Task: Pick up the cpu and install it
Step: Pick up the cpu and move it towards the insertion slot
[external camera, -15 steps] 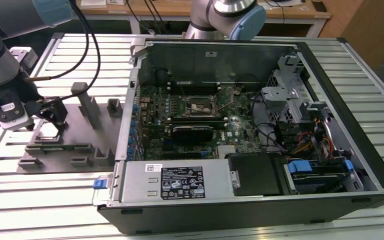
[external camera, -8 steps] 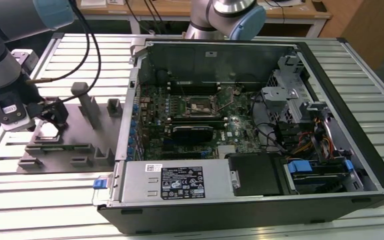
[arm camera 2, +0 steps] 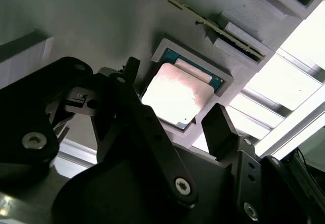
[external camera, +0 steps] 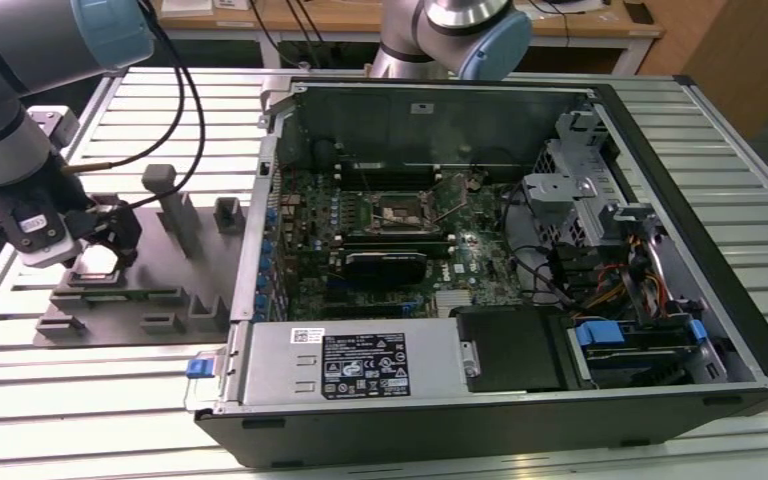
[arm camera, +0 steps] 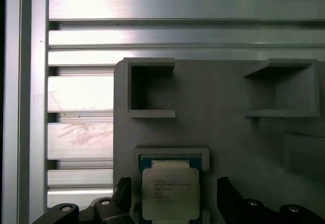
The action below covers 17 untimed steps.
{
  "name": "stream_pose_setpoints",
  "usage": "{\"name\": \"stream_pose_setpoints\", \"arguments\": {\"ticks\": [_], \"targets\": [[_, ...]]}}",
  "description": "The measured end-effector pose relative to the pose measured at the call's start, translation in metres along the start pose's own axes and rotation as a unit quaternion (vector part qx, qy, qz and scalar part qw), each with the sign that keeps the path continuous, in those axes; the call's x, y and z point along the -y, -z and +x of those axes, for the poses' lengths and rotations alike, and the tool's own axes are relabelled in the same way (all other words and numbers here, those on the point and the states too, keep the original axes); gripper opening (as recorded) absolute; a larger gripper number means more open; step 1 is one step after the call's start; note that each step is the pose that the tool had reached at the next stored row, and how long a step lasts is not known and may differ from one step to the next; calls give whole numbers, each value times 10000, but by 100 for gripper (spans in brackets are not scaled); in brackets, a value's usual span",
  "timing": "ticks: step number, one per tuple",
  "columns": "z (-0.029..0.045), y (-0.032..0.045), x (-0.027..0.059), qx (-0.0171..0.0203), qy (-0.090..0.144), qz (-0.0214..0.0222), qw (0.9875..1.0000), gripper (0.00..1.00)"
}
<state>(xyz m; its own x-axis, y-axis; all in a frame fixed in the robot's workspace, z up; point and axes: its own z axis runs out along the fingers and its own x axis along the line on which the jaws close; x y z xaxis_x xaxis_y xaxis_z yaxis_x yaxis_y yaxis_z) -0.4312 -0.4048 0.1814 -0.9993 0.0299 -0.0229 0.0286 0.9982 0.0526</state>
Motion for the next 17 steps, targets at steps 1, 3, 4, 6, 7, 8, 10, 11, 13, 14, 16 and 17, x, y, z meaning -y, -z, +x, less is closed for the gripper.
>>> {"name": "stream_pose_setpoints", "arguments": {"ticks": [1, 3, 4, 6, 7, 8, 10, 11, 13, 14, 16, 17], "targets": [[0, -1, -1, 0, 7, -2, 10000, 76], [0, -2, -2, -2, 22, -5, 10000, 76], [0, -3, -3, -2, 29, -7, 10000, 76], [0, -4, -4, -3, 44, -10, 10000, 76], [0, -5, -4, -3, 51, -12, 10000, 76], [0, -6, -5, -4, 58, -13, 10000, 76], [0, -8, -6, -5, 73, -17, 10000, 76], [1, -8, -7, -5, 81, -19, 10000, 76], [1, -10, -8, -6, 95, -22, 10000, 76], [1, -11, -9, -6, 102, -24, 9999, 76], [1, -13, -12, -8, 131, -30, 9999, 76], [1, -15, -12, -8, 138, -32, 9999, 75]]}}
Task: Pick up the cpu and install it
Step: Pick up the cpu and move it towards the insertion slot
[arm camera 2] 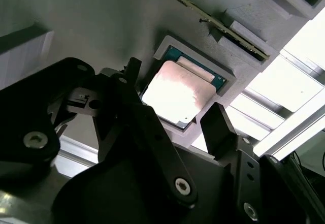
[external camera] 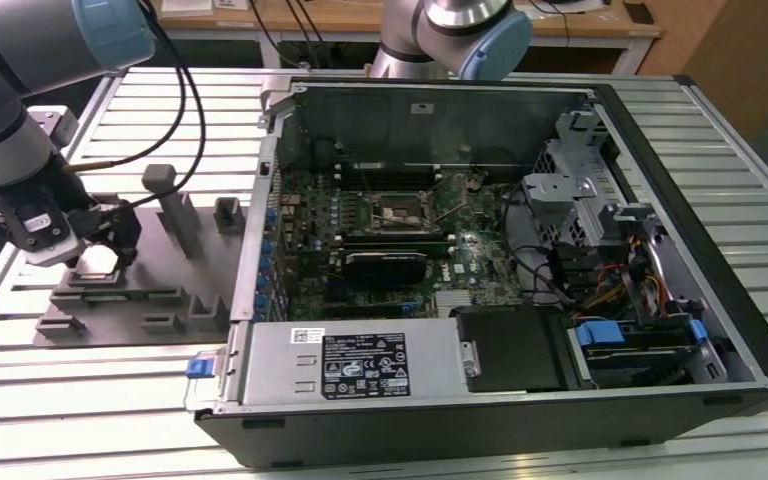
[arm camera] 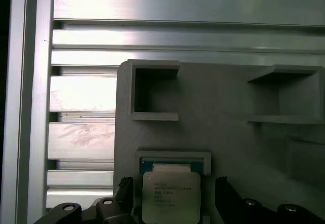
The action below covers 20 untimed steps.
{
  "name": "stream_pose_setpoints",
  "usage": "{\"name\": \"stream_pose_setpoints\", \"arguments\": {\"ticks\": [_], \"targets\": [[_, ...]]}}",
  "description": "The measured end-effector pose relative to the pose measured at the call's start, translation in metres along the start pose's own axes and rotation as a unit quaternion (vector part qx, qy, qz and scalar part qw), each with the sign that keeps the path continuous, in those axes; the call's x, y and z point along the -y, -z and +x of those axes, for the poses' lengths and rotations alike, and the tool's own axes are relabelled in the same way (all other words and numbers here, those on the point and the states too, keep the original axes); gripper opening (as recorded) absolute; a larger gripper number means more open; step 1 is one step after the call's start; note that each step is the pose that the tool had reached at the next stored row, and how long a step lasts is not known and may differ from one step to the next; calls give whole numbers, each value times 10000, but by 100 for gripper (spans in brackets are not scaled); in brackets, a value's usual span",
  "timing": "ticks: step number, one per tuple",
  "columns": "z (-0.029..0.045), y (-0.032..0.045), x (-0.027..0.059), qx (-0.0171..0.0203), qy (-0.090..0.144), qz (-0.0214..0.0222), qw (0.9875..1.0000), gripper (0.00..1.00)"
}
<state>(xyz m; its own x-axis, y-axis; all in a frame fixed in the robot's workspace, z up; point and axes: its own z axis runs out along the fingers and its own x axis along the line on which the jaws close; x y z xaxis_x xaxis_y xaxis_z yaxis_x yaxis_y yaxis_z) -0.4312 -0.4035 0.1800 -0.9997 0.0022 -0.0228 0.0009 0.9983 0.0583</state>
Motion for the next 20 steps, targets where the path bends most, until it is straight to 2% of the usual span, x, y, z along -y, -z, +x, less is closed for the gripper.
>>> {"name": "stream_pose_setpoints", "arguments": {"ticks": [1, 2, 20], "targets": [[0, -1, -1, 0, 7, -2, 10000, 75], [0, -2, -1, -1, 15, -3, 10000, 68], [22, 2, -5, -3, 49, -12, 10000, 68]]}}
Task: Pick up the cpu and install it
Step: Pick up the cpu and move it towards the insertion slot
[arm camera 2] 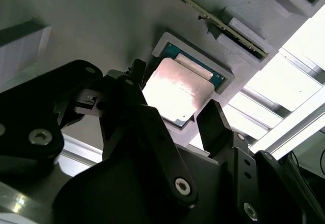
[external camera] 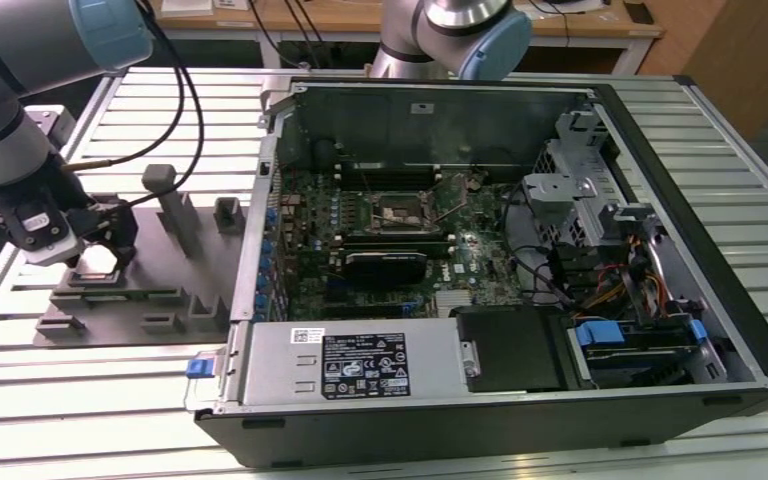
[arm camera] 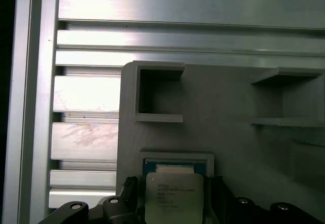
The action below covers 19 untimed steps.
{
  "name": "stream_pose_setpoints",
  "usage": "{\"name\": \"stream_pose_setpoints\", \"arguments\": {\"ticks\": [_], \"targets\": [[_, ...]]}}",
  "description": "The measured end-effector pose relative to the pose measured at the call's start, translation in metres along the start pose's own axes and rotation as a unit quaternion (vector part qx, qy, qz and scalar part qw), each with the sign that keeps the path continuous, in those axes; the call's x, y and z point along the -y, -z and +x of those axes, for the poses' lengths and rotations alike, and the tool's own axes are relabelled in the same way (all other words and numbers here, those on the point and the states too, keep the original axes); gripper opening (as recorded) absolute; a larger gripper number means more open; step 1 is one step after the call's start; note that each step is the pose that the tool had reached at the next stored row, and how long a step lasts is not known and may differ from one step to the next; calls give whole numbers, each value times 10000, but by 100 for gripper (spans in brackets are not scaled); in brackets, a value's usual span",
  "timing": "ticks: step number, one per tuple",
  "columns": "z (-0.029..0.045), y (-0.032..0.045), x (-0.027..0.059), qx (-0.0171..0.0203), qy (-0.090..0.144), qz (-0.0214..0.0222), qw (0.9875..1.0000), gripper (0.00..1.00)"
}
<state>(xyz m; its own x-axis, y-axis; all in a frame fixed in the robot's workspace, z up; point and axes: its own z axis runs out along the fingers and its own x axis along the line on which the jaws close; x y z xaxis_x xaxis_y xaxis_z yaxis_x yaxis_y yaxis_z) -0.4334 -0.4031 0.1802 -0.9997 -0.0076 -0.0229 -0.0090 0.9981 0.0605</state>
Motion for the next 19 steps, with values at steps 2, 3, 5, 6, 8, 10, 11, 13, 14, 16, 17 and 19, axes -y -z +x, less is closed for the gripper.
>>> {"name": "stream_pose_setpoints", "arguments": {"ticks": [2, 3, 5, 6, 8, 10, 11, 13, 14, 16, 17, 19], "targets": [[1, 0, 0, 0, -6, 0, 10000, 68], [1, 0, 0, 2, -29, 1, 10000, 68], [1, 0, 0, 6, -115, 3, 9999, 68], [1, 0, 0, 9, -153, 4, 9999, 68], [4, 0, 0, 12, -198, 5, 9998, 68], [4, 0, 0, 12, -201, 4, 9998, 68], [4, 0, 0, 13, -201, 4, 9998, 68], [4, 4, 0, 13, -201, 4, 9998, 68], [4, 5, 0, 15, -201, 4, 9998, 68], [6, 9, 0, 16, -202, 5, 9998, 68], [10, 10, -1, 18, -203, 5, 9998, 68], [17, 9, -1, 24, -203, 4, 9998, 68]]}}
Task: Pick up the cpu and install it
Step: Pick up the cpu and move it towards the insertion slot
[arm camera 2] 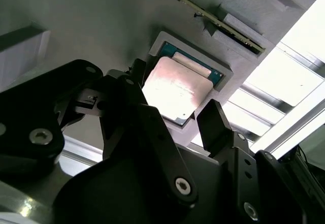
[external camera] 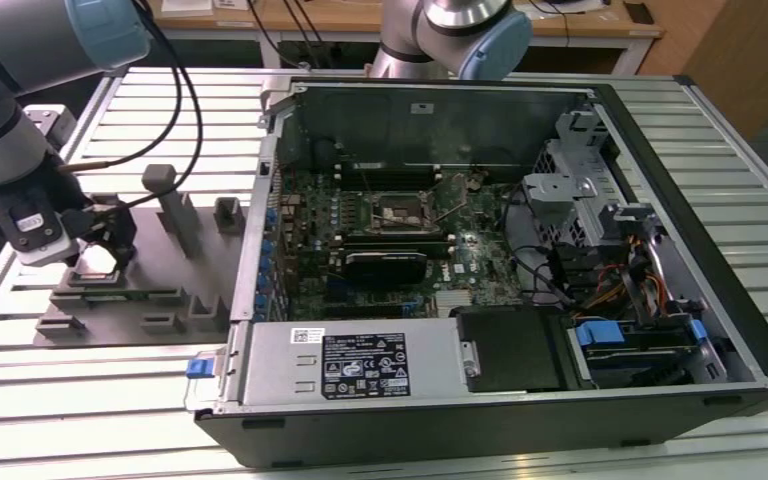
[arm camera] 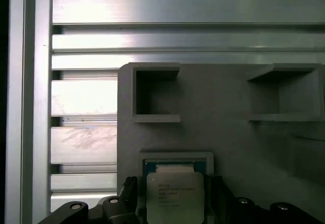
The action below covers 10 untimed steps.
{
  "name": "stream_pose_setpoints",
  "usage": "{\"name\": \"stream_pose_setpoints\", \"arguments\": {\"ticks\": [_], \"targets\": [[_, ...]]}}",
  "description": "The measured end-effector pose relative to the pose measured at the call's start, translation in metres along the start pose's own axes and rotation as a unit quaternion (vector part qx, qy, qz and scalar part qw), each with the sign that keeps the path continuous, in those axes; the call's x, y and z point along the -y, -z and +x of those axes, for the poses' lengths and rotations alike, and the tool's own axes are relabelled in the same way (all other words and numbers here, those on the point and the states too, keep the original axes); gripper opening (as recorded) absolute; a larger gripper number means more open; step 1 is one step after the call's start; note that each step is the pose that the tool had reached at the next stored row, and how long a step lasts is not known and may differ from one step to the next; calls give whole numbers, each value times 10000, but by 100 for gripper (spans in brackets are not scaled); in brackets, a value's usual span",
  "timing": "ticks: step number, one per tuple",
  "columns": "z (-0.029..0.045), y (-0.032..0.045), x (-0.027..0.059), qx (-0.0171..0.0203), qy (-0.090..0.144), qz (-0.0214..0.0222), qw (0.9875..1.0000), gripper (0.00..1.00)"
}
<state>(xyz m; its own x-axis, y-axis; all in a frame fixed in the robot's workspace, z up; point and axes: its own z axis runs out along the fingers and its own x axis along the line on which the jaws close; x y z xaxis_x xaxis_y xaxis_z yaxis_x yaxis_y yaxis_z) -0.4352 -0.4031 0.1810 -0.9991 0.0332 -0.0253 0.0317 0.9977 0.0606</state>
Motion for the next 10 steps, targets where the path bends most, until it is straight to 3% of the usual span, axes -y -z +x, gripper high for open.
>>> {"name": "stream_pose_setpoints", "arguments": {"ticks": [10], "targets": [[2, 0, 0, 1, -1, 0, 10000, 68]]}}
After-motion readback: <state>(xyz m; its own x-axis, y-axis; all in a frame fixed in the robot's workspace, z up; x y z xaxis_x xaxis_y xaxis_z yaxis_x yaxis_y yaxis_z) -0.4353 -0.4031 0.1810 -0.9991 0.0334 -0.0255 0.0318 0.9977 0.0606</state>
